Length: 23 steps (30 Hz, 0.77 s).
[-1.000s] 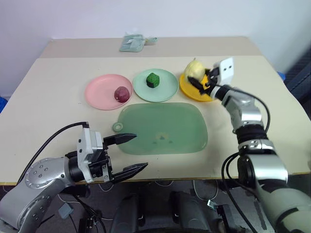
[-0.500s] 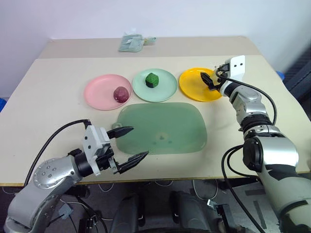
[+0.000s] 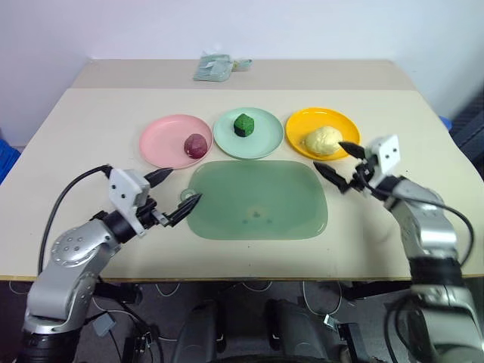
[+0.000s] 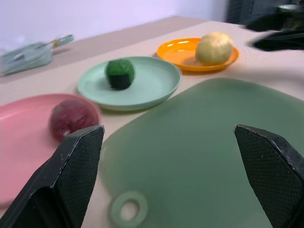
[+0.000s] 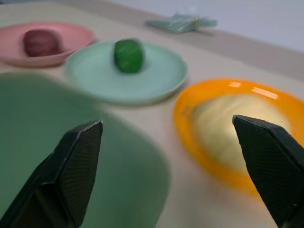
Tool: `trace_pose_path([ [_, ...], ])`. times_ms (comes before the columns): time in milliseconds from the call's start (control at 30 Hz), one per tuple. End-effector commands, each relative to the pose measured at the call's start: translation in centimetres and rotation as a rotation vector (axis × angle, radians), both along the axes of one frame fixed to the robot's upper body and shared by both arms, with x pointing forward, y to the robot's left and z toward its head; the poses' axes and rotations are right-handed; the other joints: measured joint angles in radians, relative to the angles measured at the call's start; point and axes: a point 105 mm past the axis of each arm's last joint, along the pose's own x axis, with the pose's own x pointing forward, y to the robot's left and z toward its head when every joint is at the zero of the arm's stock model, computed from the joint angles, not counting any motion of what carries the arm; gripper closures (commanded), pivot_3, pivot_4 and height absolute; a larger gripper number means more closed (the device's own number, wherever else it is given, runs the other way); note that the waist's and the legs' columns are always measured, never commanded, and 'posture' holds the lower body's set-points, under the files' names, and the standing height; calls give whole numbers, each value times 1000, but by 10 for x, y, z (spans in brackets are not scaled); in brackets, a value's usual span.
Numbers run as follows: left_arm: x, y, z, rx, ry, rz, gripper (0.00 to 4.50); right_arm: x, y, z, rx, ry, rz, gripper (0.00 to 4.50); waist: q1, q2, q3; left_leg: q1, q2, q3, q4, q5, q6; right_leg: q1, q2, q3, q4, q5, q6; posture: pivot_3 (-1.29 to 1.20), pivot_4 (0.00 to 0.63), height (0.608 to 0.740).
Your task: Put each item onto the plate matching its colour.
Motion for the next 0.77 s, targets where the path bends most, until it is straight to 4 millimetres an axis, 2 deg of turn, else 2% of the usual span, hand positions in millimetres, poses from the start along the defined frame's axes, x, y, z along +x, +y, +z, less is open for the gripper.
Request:
trace_pose_path([
  [33,-6,3,10,18,-36,-17,0,-24,-12,18,-15,-26,-2,53,0,0,0,0,0,0,0,0,0,0,0,0,0,0,0,0,150,740],
  [133,-9,2,10,24,-33,-37,0,-47,-22,11,-37,35,2,53,1,0,0,0,0,0,2,0,0,1,0,0,0,0,0,0,150,740],
  [233,-10,2,7,20,-18,-43,0,-58,-27,10,-44,60,1,53,-1,0,0,0,0,0,2,0,0,1,0,0,-1,0,0,0,150,740],
  [367,-7,6,0,29,-5,-23,0,-58,-34,10,-37,44,-55,53,0,0,0,0,1,0,2,0,0,1,0,1,-1,0,0,0,150,740],
  [600,-9,27,-25,25,-36,62,0,-57,-39,3,-35,-13,-135,53,0,-1,0,0,1,0,2,-1,0,0,0,0,-2,0,-1,0,150,740],
  [767,-11,26,-29,32,-30,45,0,-64,-40,-5,-35,7,-132,53,4,-1,0,0,1,0,2,-1,0,1,-2,1,-2,0,-1,0,150,740],
])
